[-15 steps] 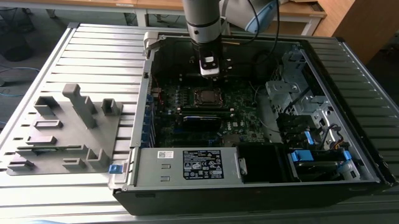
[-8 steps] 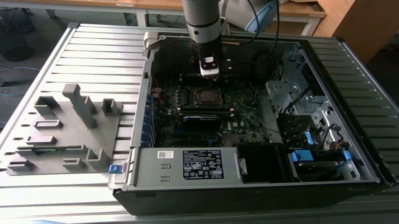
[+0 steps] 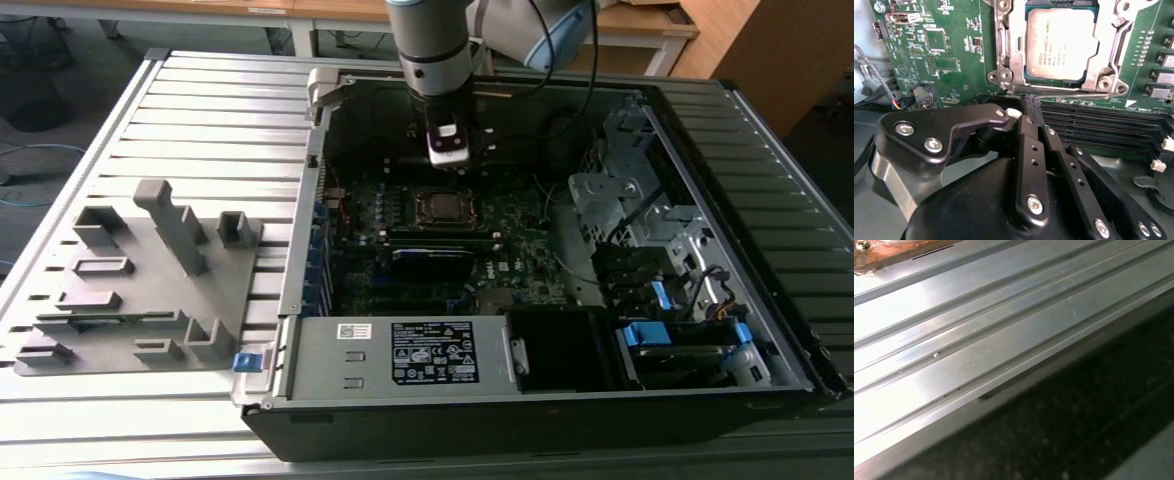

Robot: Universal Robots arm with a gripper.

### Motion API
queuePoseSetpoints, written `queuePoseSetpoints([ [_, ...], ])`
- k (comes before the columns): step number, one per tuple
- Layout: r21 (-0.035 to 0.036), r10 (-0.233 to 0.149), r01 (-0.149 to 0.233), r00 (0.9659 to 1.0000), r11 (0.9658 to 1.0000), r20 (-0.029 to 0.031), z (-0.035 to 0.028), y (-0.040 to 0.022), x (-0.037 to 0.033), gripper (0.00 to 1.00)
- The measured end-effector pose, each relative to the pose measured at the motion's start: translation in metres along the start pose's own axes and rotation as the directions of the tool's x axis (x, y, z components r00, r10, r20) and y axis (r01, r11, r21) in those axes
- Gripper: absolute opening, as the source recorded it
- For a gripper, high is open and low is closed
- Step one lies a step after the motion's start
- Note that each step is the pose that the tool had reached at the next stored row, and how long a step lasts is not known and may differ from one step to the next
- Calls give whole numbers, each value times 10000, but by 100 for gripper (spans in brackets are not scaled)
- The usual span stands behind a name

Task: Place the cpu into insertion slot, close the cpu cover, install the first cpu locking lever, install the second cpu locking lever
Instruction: 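Install the first cpu locking lever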

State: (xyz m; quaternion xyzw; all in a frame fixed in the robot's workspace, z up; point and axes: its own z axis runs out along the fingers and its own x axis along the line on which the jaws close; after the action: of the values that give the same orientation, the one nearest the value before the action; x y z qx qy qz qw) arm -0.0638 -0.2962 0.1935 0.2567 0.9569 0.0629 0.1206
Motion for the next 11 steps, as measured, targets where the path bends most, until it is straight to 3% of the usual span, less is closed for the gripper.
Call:
queuePoseSetpoints([
  [8, -37, -8, 8, 10000, 10000, 84, 12, -11, 10, 11],
  [11, -38, -10, 11, 10000, 10000, 90, 12, -13, 12, 11],
])
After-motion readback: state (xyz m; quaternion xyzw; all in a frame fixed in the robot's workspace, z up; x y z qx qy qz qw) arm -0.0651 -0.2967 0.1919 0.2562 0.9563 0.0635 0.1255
